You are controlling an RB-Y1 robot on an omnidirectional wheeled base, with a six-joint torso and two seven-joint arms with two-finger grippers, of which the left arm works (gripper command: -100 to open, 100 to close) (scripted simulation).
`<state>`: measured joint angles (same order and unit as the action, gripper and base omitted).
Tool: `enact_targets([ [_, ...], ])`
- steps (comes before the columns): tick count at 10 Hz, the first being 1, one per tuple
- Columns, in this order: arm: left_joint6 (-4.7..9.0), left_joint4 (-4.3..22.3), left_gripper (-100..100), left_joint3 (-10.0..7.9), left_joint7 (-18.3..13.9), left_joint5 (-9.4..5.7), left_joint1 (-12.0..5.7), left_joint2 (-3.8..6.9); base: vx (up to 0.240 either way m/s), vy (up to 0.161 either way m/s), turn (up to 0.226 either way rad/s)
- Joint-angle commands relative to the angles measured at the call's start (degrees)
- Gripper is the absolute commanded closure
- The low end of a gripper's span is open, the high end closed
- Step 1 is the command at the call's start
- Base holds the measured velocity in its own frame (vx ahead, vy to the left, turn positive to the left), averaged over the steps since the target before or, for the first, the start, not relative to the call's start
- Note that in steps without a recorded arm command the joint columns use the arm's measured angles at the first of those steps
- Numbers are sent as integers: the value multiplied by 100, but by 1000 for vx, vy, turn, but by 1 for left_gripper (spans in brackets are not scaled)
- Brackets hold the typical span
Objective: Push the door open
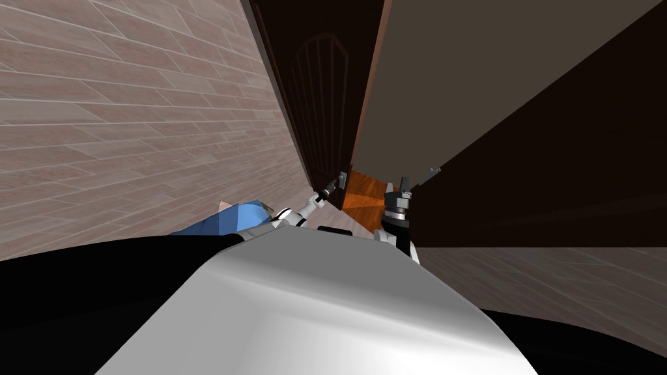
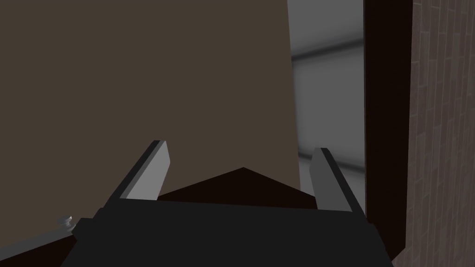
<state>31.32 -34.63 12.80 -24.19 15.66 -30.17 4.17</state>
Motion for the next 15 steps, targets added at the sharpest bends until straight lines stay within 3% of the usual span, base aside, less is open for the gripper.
enact_targets([
  [1, 46, 43, -100, 59, -84, 21, -23, -10, 16, 10, 53],
  [10, 46, 43, -100, 59, -84, 21, -23, -10, 0, 0, -1],
  [11, 116, 54, -100, 193, -263, 99, -38, 14, 21, 14, 69],
  [15, 135, 56, -100, 232, -314, 122, -43, 5, 9, 6, 31],
])
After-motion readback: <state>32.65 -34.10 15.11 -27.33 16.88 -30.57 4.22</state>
